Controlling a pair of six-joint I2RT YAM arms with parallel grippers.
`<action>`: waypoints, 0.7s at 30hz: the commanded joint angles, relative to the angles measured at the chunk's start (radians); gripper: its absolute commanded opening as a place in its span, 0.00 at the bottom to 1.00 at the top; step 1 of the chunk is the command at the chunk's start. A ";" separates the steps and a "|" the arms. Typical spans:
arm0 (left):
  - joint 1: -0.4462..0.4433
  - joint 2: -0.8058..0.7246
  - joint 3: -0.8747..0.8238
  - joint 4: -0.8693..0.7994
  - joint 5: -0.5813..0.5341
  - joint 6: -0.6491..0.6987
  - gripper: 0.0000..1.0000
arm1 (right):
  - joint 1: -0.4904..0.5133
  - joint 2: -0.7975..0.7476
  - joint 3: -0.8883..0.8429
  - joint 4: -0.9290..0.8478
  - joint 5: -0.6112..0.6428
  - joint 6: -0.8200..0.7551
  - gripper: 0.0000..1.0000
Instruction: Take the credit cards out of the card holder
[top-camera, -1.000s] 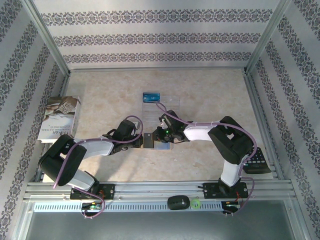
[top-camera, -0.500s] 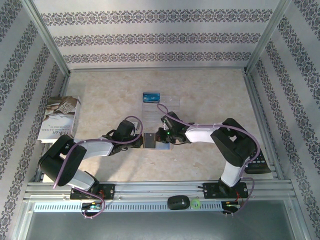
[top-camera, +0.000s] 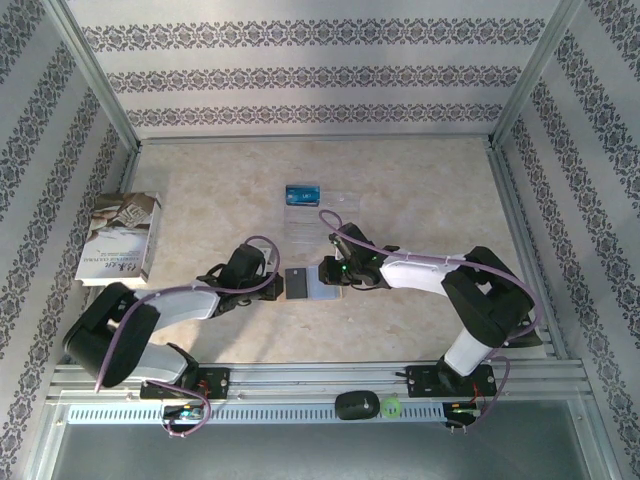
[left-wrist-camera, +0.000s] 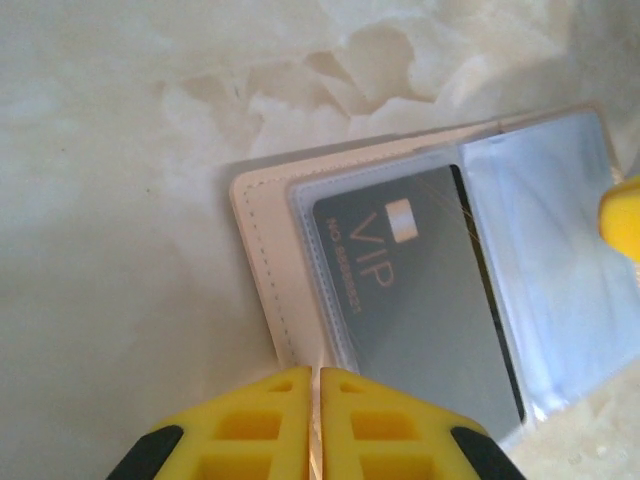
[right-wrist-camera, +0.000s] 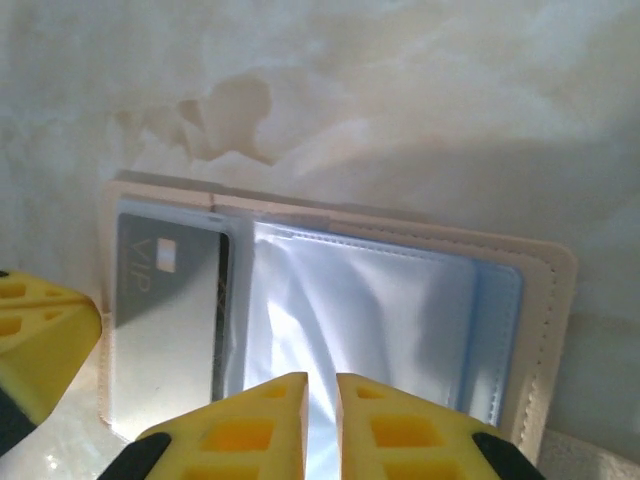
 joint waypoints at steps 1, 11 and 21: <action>0.009 -0.070 0.011 -0.059 -0.014 0.001 0.12 | 0.017 -0.022 0.036 -0.007 -0.037 -0.052 0.18; -0.007 0.103 0.066 0.021 -0.034 0.013 0.09 | 0.044 0.062 0.108 -0.017 -0.095 -0.058 0.25; -0.120 -0.041 0.076 -0.080 -0.209 0.079 0.34 | 0.047 0.010 0.062 -0.055 0.037 -0.077 0.23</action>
